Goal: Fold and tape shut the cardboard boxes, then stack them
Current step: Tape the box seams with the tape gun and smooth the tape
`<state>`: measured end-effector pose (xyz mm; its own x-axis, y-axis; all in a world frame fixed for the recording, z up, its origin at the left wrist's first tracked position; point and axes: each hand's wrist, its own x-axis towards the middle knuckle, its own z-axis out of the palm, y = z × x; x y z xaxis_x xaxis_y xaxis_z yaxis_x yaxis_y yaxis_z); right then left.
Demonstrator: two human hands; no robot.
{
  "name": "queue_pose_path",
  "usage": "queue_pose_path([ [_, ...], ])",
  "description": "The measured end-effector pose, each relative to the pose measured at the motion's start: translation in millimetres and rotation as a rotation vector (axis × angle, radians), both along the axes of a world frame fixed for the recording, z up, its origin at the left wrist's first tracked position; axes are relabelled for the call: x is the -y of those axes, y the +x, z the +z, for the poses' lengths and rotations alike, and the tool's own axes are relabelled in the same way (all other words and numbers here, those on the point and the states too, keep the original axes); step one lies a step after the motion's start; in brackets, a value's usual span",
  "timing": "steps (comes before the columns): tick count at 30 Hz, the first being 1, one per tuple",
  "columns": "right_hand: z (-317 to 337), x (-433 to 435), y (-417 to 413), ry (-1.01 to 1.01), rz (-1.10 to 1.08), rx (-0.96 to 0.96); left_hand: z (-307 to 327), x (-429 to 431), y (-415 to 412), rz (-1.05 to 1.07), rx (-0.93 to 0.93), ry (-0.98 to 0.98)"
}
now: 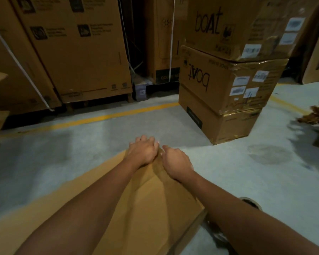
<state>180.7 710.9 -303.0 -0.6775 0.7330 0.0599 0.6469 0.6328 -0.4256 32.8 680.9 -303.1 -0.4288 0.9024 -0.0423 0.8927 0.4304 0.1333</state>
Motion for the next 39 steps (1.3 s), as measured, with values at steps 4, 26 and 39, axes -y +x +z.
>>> queue_pose_path([
  [4, -5.1, 9.7, -2.1, 0.23, 0.035, -0.023, -3.4, 22.0, -5.9, -0.215, -0.014, -0.031],
  [26, -0.7, 56.7, 86.2, 0.054, -0.165, 0.219, 2.8, 82.1, 47.0, 0.045, 0.034, 0.004],
  [39, 25.2, 163.9, 107.7, -0.03, -0.027, 0.384, 16.5, 327.0, 151.4, 0.043, 0.062, -0.096],
])
